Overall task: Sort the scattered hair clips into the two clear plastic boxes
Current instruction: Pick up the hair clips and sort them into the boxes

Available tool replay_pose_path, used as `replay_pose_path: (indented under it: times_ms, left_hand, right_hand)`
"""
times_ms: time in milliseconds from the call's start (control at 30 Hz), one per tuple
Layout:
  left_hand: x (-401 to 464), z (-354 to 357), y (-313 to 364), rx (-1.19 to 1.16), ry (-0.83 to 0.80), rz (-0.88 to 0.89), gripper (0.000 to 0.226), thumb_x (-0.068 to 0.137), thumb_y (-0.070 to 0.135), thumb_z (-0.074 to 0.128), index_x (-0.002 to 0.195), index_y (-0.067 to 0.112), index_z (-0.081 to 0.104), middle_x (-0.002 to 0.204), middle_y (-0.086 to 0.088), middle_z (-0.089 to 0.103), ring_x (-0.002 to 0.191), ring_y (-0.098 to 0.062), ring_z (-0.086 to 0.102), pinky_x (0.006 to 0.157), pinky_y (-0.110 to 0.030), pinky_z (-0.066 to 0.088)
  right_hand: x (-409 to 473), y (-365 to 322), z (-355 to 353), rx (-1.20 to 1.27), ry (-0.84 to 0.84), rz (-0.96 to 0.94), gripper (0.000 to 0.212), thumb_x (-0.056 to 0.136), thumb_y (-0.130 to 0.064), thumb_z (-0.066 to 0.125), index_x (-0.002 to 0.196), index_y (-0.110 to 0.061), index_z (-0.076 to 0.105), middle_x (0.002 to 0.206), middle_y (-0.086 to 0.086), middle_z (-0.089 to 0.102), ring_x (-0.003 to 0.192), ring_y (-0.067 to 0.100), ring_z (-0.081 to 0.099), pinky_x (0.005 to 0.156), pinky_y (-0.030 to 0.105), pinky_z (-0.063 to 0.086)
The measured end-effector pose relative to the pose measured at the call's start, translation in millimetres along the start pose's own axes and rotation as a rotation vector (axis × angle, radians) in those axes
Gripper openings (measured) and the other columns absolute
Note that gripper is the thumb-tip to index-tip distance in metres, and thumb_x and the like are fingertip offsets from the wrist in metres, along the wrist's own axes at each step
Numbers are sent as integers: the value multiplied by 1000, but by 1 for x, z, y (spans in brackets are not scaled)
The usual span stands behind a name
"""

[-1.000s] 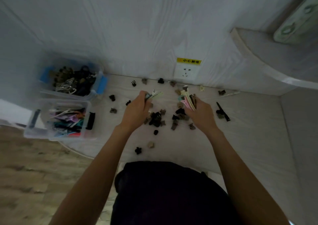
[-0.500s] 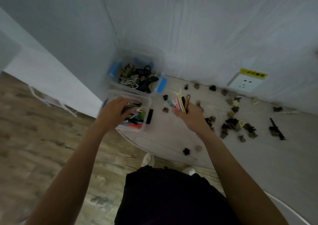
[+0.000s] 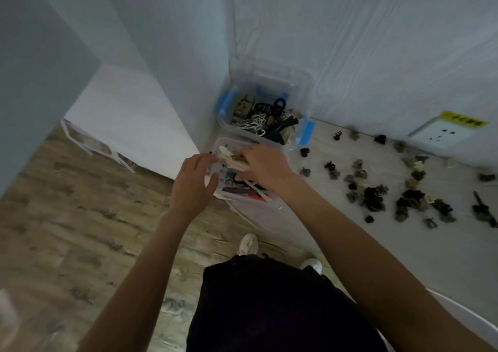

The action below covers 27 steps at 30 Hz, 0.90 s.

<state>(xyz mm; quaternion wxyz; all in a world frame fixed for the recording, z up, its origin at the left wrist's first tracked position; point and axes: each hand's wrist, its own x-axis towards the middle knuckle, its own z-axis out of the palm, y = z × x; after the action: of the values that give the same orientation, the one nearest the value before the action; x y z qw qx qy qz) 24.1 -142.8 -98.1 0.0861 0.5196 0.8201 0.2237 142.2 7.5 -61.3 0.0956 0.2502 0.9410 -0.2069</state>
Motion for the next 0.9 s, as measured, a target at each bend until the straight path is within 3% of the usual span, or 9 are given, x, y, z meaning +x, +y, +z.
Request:
replay_pose_path:
  times_ms: [67, 167, 267, 400, 533, 600, 733, 833, 900]
  left_hand:
    - [-2, 0, -2, -32, -9, -21, 36, 86, 28, 43, 117, 12, 53, 115, -10, 58, 104, -29, 53, 90, -33, 40]
    - [-1, 0, -3, -86, 21, -25, 32, 86, 16, 56, 117, 11, 53, 116, -11, 57, 104, -27, 52, 89, -36, 43]
    - [3, 2, -5, -96, -8, -16, 35, 85, 14, 59, 119, 11, 53, 121, -10, 53, 109, -26, 51, 91, -34, 43]
    - [3, 2, -7, -106, -33, -30, 38, 84, 13, 61, 121, 11, 54, 126, -8, 50, 111, -26, 50, 88, -35, 45]
    - [2, -1, -7, -81, -41, -11, 37, 82, 9, 60, 119, 11, 56, 128, -7, 49, 110, -26, 51, 85, -33, 46]
    - [3, -2, -7, -78, -39, -5, 36, 83, 8, 59, 119, 11, 56, 128, -7, 49, 110, -25, 51, 85, -32, 45]
    - [2, -2, -8, -87, -32, -7, 35, 84, 9, 58, 119, 12, 56, 128, -6, 49, 110, -24, 50, 86, -30, 44]
    - [2, 0, -8, -101, -32, -11, 34, 84, 8, 59, 117, 11, 57, 127, -8, 48, 110, -26, 51, 86, -35, 47]
    - [2, 2, -6, -107, -27, -9, 33, 83, 8, 59, 116, 13, 57, 126, -9, 48, 110, -27, 51, 86, -37, 48]
  right_hand:
    - [0, 2, 9, -39, 20, 8, 70, 73, -46, 71, 129, -11, 48, 127, 10, 55, 117, 29, 49, 98, 40, 41]
    - [-14, 6, 24, -29, 116, -49, 57, 80, -29, 68, 131, -10, 48, 135, 12, 49, 123, 32, 45, 102, 41, 36]
    - [-26, 9, 38, -32, 137, -113, 50, 81, -8, 62, 130, -15, 52, 139, 9, 49, 130, 31, 41, 97, 46, 42]
    - [-31, 12, 37, -64, 112, -68, 49, 84, -5, 57, 129, -23, 52, 141, 1, 48, 132, 25, 39, 102, 44, 37]
    - [-32, 10, 35, -171, 264, 118, 28, 63, -15, 78, 90, -19, 71, 105, 5, 70, 95, 30, 64, 82, 36, 50]
    - [-35, 10, 39, -135, 266, 162, 36, 55, -20, 84, 89, -17, 72, 106, 9, 68, 95, 33, 62, 81, 37, 50]
    - [-43, 0, 33, -26, 306, 211, 20, 82, -18, 66, 100, -13, 69, 113, 10, 60, 98, 30, 57, 73, 35, 49]
    - [-40, -1, 33, -43, 152, 178, 24, 94, -16, 48, 112, -13, 63, 116, 7, 54, 97, 26, 60, 73, 34, 48]
    - [-37, 1, 32, -96, 110, 155, 22, 93, -16, 50, 109, -15, 65, 112, 6, 57, 97, 26, 61, 74, 36, 50]
